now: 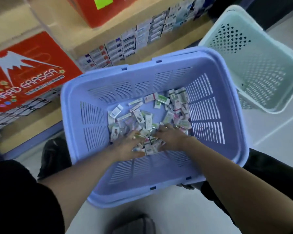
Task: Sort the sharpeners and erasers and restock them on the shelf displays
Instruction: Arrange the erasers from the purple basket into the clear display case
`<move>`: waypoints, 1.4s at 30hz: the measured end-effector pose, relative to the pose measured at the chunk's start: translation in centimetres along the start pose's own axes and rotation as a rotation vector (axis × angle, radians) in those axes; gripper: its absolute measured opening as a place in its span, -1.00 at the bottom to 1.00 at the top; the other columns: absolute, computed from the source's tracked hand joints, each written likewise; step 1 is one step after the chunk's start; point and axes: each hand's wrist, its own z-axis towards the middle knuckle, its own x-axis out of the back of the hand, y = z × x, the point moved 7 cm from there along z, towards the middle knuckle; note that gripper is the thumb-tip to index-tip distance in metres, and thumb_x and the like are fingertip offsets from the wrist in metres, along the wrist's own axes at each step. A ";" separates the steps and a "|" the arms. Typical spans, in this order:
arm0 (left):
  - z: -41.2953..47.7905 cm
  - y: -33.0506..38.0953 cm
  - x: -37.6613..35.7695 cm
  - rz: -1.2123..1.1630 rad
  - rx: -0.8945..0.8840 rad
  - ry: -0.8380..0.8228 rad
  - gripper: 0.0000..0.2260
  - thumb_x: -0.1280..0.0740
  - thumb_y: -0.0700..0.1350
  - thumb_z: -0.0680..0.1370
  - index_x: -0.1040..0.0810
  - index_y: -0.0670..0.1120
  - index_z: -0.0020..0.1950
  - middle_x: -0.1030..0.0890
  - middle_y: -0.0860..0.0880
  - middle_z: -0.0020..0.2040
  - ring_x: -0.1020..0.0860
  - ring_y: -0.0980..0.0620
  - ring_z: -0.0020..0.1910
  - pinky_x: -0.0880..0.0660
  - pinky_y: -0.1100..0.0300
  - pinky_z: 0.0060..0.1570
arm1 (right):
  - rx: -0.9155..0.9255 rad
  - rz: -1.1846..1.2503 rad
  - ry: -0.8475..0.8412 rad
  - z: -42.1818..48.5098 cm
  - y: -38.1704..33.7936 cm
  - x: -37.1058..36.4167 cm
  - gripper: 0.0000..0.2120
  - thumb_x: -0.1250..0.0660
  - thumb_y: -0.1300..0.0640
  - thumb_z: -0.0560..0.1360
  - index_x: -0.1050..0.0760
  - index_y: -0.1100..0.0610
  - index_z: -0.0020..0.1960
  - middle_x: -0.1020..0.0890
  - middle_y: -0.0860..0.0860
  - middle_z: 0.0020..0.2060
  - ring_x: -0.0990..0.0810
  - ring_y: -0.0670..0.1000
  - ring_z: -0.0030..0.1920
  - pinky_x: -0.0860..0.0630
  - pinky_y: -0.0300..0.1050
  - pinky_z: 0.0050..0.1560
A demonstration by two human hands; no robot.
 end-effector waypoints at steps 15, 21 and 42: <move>0.6 -1.1 0.2 0.108 0.152 0.170 -0.22 -0.39 0.26 0.39 -0.10 0.10 0.49 -0.26 -0.10 0.38 -0.19 -0.12 0.36 -0.18 0.01 0.31 | -0.166 0.305 0.014 1.5 0.7 -0.7 -0.45 -0.46 -0.04 0.36 -0.35 -0.01 0.29 -0.35 0.10 0.25 -0.38 0.19 0.23 -0.39 0.08 0.26; 1.3 -1.4 -0.2 0.066 0.151 0.074 -0.25 -0.42 0.27 0.36 -0.16 0.10 0.44 -0.28 -0.14 0.39 -0.29 -0.16 0.35 -0.20 -0.03 0.33 | -0.169 0.490 0.003 1.3 0.4 -0.5 -0.66 -0.46 0.05 0.39 -0.45 -0.01 0.12 -0.58 0.00 0.10 -0.54 0.03 -0.02 -0.43 -0.20 -0.08; -2.9 -0.3 3.7 -0.747 0.127 0.387 -0.85 -0.28 0.05 0.56 -0.49 0.09 0.10 -0.47 0.06 -0.18 -0.56 -0.14 -0.06 -0.48 0.07 -0.07 | -0.283 1.149 0.388 -4.8 1.2 4.1 -0.60 -0.44 0.20 0.43 -0.49 0.15 0.25 -0.65 0.17 -0.02 -0.45 -0.05 -0.46 -0.37 -0.22 -0.50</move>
